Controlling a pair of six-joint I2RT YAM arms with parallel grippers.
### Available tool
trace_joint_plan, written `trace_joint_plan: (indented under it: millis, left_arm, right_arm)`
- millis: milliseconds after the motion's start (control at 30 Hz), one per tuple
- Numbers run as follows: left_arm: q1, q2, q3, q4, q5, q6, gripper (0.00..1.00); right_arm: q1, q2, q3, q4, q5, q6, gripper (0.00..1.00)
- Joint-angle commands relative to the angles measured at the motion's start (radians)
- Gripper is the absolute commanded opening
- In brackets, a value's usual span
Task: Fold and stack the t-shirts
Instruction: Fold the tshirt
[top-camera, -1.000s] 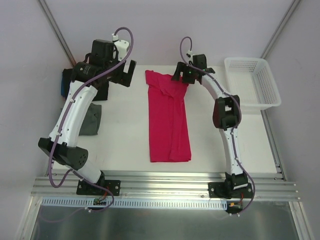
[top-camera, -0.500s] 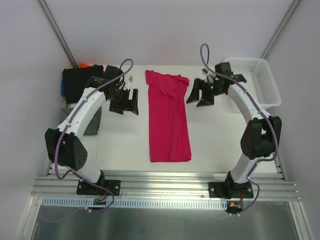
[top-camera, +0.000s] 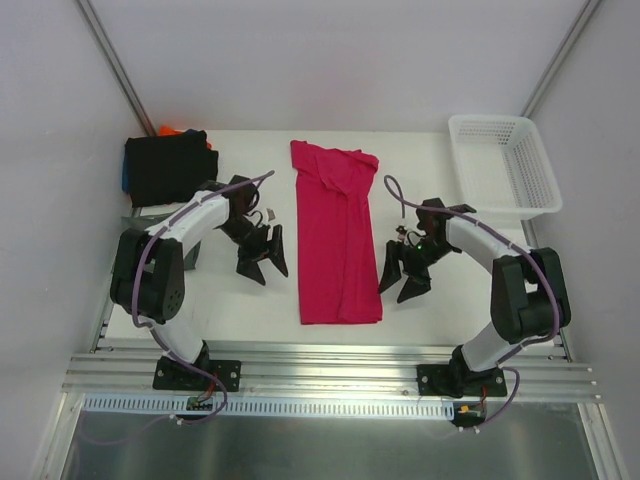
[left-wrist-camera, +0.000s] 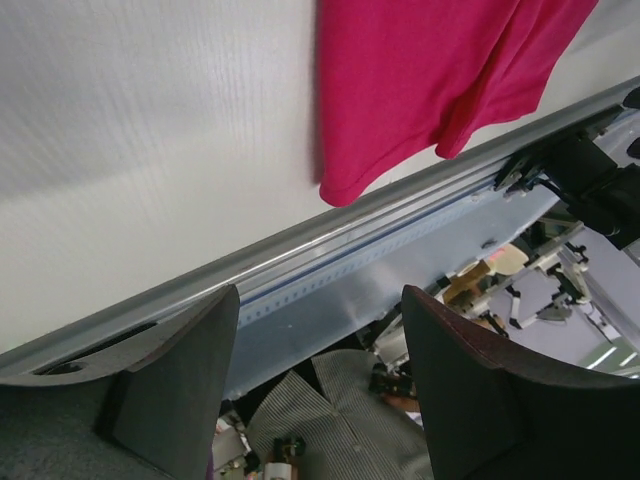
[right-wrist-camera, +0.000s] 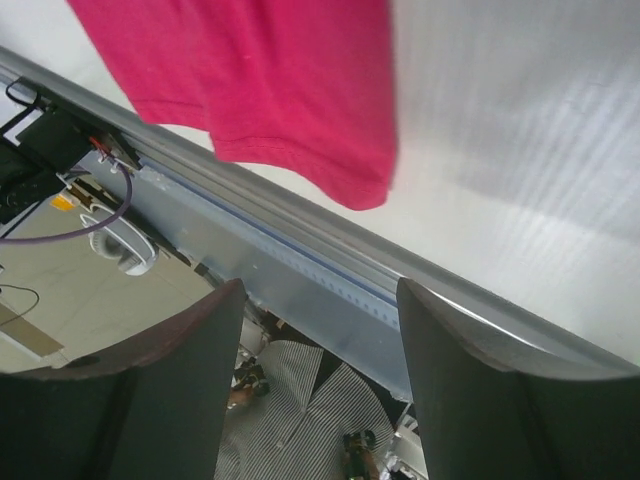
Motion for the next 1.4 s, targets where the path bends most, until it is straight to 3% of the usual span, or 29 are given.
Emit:
trace_joint_plan:
  millis: [0,233,867,1133,1200,1267,1367]
  left_arm:
    - [0.0,0.035,-0.024,-0.017,0.082,-0.054,0.66]
    - [-0.011,0.086,-0.08,0.015,0.107,-0.11,0.65]
    - [-0.099,0.253,-0.008,0.057,0.067,-0.159,0.63]
    - [-0.201,0.308,0.032,0.09,0.101,-0.152,0.65]
    - [-0.215,0.319,0.032,0.1,0.107,-0.15,0.63]
    - [-0.227,0.32,0.031,0.104,0.11,-0.153,0.55]
    - [-0.239,0.324,0.025,0.113,0.121,-0.159,0.53]
  right_arm:
    - [0.067,-0.028,0.001,0.037,-0.056,0.05,0.66]
    - [0.117,0.044,-0.027,0.105,-0.053,0.109,0.66]
    - [0.13,0.123,-0.07,0.209,0.095,0.119,0.67]
    - [0.163,0.126,-0.123,0.285,0.075,0.162,0.68]
    - [0.174,0.129,-0.129,0.296,0.069,0.17,0.68]
    - [0.183,0.132,-0.133,0.31,0.065,0.173,0.68]
    - [0.196,0.143,-0.137,0.325,0.059,0.185,0.68]
